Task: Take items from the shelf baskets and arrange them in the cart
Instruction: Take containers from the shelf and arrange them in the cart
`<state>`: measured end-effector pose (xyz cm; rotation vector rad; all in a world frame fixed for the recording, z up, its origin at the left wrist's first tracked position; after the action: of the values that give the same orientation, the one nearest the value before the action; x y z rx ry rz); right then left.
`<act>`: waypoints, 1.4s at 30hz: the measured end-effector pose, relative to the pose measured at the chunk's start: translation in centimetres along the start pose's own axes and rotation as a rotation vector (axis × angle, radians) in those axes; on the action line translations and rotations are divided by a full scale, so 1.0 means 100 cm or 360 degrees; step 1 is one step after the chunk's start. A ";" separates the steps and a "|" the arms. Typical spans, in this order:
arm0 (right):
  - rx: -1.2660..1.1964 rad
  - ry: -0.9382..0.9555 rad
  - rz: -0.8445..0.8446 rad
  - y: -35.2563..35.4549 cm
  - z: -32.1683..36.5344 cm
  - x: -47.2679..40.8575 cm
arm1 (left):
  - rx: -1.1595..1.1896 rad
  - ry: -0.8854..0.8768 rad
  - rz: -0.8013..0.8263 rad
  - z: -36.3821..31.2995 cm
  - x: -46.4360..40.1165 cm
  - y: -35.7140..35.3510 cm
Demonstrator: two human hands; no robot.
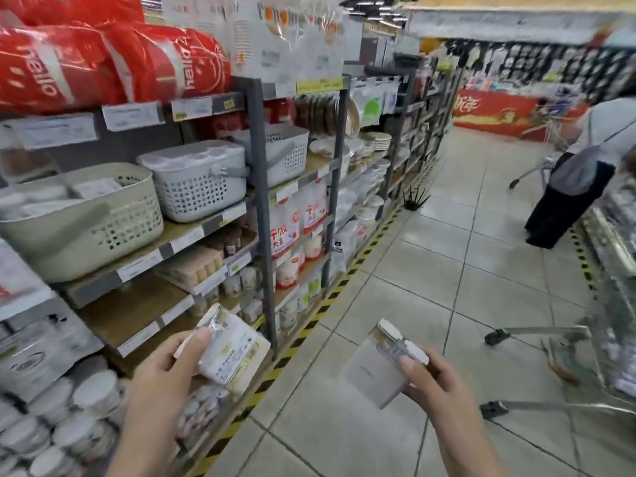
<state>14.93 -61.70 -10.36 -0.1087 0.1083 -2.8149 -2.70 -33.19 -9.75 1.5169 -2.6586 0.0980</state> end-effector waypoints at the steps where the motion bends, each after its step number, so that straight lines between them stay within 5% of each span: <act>1: -0.0002 0.0004 0.0004 -0.001 0.002 -0.017 | -0.0003 -0.0023 0.0005 -0.006 -0.016 -0.013; 12: -0.0068 -0.0146 -0.0148 0.026 -0.023 -0.232 | -0.0040 0.0026 0.0018 -0.015 -0.141 -0.164; 29: -0.0058 -0.0309 0.0515 -0.067 0.003 -0.519 | -0.0118 0.0014 -0.0687 -0.046 -0.287 -0.279; 42: -0.0068 -0.0085 0.0610 -0.162 0.062 -0.718 | -0.0028 -0.0319 -0.0647 -0.110 -0.486 -0.353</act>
<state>78.28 -23.81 -7.34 -0.1550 0.1588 -2.4260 52.80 -8.45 -3.13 2.1233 -2.4121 -0.1082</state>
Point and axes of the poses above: each hand's wrist, its own x-axis away from the middle knuckle, its own y-axis out of the back of the hand, z = x × y, the point moved 8 cm from there along -x, towards the middle knuckle, and after that the axes turned 5 degrees about -z, right-handed, at the moved point
